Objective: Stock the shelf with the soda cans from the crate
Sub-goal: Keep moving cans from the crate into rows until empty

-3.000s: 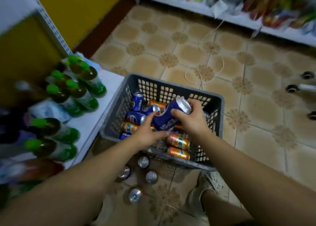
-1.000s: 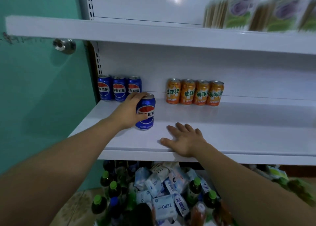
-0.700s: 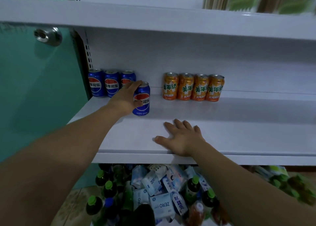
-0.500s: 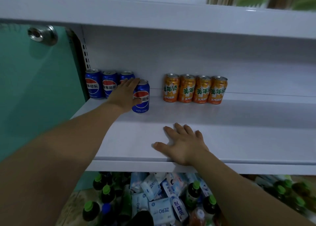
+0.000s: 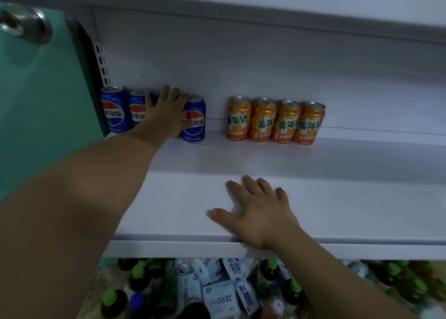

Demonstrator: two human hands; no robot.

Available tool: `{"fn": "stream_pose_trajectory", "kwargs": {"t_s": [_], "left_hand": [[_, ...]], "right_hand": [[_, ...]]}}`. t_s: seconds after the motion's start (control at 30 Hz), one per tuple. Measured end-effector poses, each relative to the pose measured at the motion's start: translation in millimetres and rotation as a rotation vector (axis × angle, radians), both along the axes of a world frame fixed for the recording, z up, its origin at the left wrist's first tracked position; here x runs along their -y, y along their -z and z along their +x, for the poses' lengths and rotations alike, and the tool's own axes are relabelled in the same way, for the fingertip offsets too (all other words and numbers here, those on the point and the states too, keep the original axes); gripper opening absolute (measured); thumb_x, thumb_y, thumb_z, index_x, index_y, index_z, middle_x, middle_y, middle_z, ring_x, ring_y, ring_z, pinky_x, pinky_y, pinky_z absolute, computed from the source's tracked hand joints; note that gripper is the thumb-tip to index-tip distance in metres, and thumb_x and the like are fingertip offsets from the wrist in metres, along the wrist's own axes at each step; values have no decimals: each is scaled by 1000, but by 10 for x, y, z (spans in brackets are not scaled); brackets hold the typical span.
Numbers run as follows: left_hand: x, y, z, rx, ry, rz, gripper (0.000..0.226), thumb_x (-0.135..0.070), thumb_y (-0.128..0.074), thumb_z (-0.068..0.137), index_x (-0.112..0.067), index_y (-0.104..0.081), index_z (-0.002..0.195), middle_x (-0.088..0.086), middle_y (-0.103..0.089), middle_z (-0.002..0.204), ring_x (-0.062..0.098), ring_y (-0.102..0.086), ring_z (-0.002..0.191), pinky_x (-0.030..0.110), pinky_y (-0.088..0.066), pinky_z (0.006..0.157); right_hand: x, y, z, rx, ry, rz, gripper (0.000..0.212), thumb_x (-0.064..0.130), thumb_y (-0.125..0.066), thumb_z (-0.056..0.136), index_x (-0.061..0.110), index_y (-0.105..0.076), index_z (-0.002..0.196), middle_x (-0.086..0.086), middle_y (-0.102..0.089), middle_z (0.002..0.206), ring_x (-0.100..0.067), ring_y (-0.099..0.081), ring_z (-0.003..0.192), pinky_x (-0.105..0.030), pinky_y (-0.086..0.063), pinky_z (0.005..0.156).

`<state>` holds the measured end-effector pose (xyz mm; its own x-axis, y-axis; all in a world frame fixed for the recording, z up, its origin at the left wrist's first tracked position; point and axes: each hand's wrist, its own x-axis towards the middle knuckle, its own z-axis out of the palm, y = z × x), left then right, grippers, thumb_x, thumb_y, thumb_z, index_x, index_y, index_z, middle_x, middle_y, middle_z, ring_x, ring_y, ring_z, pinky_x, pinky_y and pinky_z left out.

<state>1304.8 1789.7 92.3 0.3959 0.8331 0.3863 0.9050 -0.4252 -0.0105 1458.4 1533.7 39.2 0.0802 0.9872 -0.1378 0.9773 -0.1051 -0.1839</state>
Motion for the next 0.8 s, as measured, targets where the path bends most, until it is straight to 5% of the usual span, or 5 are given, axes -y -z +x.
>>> {"fn": "stream_pose_trajectory", "kwargs": {"t_s": [0.4, 0.6, 0.8], "left_hand": [[-187, 80, 118, 59, -1, 41, 78, -44, -64, 86, -20, -24, 148, 9, -24, 154, 35, -13, 144, 64, -16, 112], [16, 55, 97, 71, -8, -9, 85, -47, -60, 88, -22, -10, 152, 9, -8, 160, 33, -1, 147, 62, -9, 115], [881, 50, 107, 131, 96, -349, 80, -46, -60, 89, -21, -18, 152, 5, -17, 160, 27, -17, 145, 49, -20, 117]], "right_hand": [[-6, 16, 5, -2, 6, 5, 85, 84, -21, 80, 40, -7, 152, 5, 3, 163, -21, 8, 149, -53, 3, 118], [-13, -2, 2, -16, 9, 14, 85, 85, -22, 80, 41, -12, 151, 4, -1, 163, -23, 4, 149, -53, 1, 118], [35, -75, -37, -3, -14, 42, 74, 75, -28, 88, 31, -28, 148, -2, -19, 159, -25, -13, 145, -52, -9, 115]]}}
